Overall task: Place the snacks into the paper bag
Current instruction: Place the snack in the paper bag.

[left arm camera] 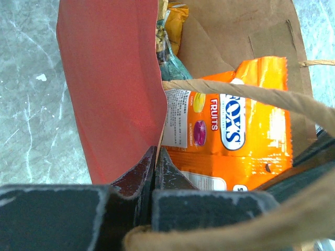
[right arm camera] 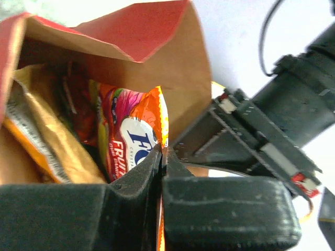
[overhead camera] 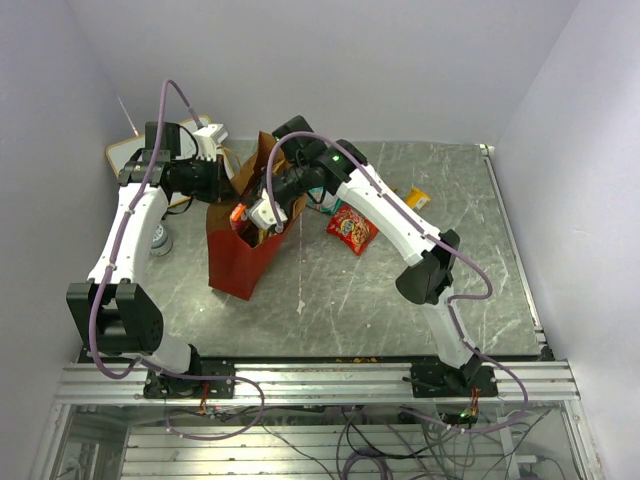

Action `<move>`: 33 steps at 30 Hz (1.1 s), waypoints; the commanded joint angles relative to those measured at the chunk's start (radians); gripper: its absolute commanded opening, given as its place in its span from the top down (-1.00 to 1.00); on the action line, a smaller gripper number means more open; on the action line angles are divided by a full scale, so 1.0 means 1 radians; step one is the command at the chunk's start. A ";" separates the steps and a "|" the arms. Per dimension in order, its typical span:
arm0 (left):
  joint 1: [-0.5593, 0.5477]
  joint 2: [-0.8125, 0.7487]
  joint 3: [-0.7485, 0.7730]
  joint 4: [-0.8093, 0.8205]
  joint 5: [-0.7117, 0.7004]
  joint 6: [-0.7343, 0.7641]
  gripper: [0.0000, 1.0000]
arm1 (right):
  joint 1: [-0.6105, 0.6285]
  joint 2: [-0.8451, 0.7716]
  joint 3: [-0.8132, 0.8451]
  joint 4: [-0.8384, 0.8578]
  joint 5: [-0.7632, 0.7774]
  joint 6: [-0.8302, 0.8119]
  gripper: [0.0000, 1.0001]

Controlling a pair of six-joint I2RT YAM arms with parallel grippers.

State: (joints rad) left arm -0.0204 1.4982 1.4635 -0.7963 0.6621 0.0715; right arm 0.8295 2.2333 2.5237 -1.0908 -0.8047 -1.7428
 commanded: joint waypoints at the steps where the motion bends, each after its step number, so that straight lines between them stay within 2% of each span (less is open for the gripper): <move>1: 0.005 0.007 0.038 0.005 0.037 0.003 0.86 | 0.003 -0.070 -0.068 -0.078 0.066 -0.054 1.00; 6: 0.005 0.010 0.031 0.014 0.038 0.001 0.86 | 0.004 -0.074 -0.120 -0.058 0.086 -0.015 1.00; 15: 0.005 -0.012 0.007 0.031 0.041 0.001 0.86 | 0.003 -0.060 -0.119 0.036 0.064 0.125 0.55; 24: 0.005 -0.029 -0.004 0.038 0.037 0.002 0.86 | 0.003 -0.083 -0.085 0.073 0.060 0.232 0.28; 26: 0.005 -0.031 -0.001 0.039 0.037 0.000 0.86 | 0.003 -0.090 -0.092 0.070 0.073 0.236 0.40; 30: 0.005 -0.037 0.007 0.039 0.041 -0.005 0.86 | 0.003 -0.097 -0.140 0.057 0.110 0.204 0.82; 33: 0.005 -0.042 0.009 0.039 0.041 -0.007 0.86 | 0.003 -0.094 -0.180 0.059 0.126 0.192 0.96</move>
State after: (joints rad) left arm -0.0200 1.5005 1.4624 -0.7902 0.6621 0.0711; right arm 0.8326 2.1708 2.3863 -1.0325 -0.7082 -1.5387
